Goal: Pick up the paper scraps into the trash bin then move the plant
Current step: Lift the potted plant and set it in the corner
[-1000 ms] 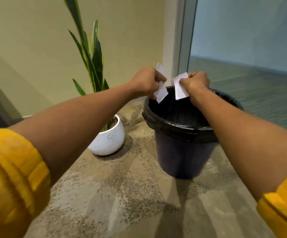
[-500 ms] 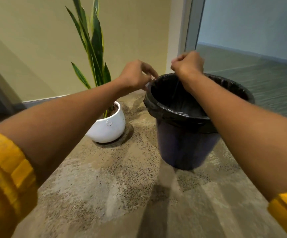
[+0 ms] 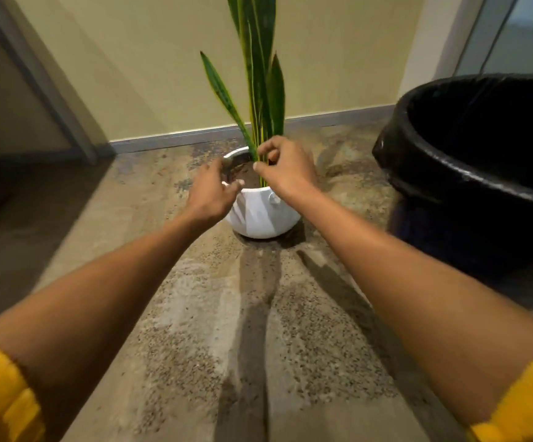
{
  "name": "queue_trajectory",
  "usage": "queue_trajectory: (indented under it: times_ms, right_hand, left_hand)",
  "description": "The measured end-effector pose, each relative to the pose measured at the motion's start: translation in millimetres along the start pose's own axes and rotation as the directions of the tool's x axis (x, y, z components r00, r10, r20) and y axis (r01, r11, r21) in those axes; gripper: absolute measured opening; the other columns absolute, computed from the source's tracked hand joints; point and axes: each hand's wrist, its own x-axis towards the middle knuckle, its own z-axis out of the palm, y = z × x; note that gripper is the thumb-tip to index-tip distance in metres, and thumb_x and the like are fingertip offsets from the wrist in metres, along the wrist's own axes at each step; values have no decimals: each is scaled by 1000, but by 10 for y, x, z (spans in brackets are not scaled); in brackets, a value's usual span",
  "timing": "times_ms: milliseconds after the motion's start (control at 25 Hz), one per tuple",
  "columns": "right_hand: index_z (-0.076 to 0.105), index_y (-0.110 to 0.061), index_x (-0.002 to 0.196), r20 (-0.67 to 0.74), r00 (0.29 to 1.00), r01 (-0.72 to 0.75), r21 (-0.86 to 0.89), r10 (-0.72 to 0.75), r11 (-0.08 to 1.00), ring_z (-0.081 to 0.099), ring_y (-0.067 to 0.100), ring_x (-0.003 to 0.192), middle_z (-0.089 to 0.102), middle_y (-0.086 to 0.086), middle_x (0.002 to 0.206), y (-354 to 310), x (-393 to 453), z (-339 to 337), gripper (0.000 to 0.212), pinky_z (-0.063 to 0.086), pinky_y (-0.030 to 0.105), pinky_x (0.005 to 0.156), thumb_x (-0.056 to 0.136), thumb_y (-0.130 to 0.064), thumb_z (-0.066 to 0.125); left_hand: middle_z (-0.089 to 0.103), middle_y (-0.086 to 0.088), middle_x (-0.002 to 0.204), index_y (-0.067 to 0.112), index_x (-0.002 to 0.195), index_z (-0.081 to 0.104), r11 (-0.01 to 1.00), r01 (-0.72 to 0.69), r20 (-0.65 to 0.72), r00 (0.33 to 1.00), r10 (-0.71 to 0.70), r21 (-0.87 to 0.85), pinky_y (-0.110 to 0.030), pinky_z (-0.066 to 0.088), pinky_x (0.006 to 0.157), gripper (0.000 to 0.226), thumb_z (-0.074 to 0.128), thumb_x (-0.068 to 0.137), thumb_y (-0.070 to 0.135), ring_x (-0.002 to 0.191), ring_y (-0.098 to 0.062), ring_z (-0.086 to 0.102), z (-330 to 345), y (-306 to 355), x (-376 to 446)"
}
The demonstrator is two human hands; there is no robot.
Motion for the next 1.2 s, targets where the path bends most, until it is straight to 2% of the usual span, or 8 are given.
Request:
queue_trajectory:
  times_ms: [160, 320, 440, 520, 640, 840, 960, 1200]
  right_hand:
    - [40, -11, 143, 78, 996, -35, -215, 53, 976, 30, 30, 141, 30, 10, 155, 544, 32, 251, 56, 30, 39, 113, 93, -30, 57]
    - [19, -7, 152, 214, 973, -33, -238, 85, 971, 17, 24, 149, 1, 2, 164, 624, -28, 278, 69, 23, 36, 117, 97, -39, 47]
    - [20, -8, 152, 258, 957, -101, -143, 136, 985, 17, 23, 149, 6, 6, 163, 490, 34, 92, 68, 20, 33, 117, 98, -41, 45]
    - [21, -13, 152, 108, 967, -234, 27, 230, 972, 23, 26, 147, 18, 10, 161, 444, 78, 73, 69, 22, 32, 116, 95, -38, 52]
    - [25, -15, 152, -56, 840, -504, 292, 540, 813, 32, 33, 142, 32, 13, 156, 489, 136, 198, 80, 31, 41, 115, 88, -48, 60]
    - [35, -43, 138, 445, 637, -725, 624, 630, 292, 41, 37, 131, 37, -3, 148, 754, 92, 403, 81, 53, 58, 74, 68, -66, 69]
    - [39, -42, 137, 522, 632, -743, 618, 573, 256, 48, 38, 124, 45, -1, 145, 908, 229, 414, 92, 53, 65, 72, 56, -64, 76]
    - [54, -39, 118, 454, 634, -719, 643, 626, 262, 58, 32, 101, 59, -7, 113, 1047, 360, 540, 49, 53, 65, 62, 72, -42, 72]
  left_hand:
    - [35, -14, 144, 12, 140, 39, 956, -57, 144, 989, 16, 288, -40, 37, 107, 56, 58, 90, 30, 128, -31, 43, 94, -104, 25]
    - [32, -16, 149, 14, 146, 28, 930, -113, 438, 897, -56, 350, -35, 34, 107, 64, 55, 91, 35, 133, -30, 38, -311, 112, 16]
    - [32, -15, 151, 16, 148, 24, 953, 3, 481, 863, -156, 303, -35, 35, 106, 63, 50, 94, 35, 136, -29, 38, -819, 230, 40]
    - [33, -15, 151, 16, 148, 22, 970, 149, 463, 858, -224, 194, -38, 42, 98, 59, 45, 96, 33, 133, -30, 40, -953, 147, 57]
    - [30, -15, 152, 20, 148, 19, 901, 422, 442, 831, -338, -105, -44, 48, 87, 63, 45, 94, 41, 132, -33, 38, -797, -102, 170]
    - [27, -14, 151, 35, 122, 44, 564, 684, 579, 715, -392, -462, -45, 58, 71, 60, 61, 73, 64, 131, -41, 38, -179, -454, 320]
    - [53, -12, 129, 37, 129, 44, 415, 711, 657, 695, -292, -568, -56, 58, 74, 81, 69, 59, 69, 102, -36, 66, 131, -622, 376]
    - [52, -14, 126, 42, 116, 52, 307, 698, 644, 716, -269, -647, -57, 56, 73, 61, 71, 59, 52, 104, -45, 60, 397, -828, 517]
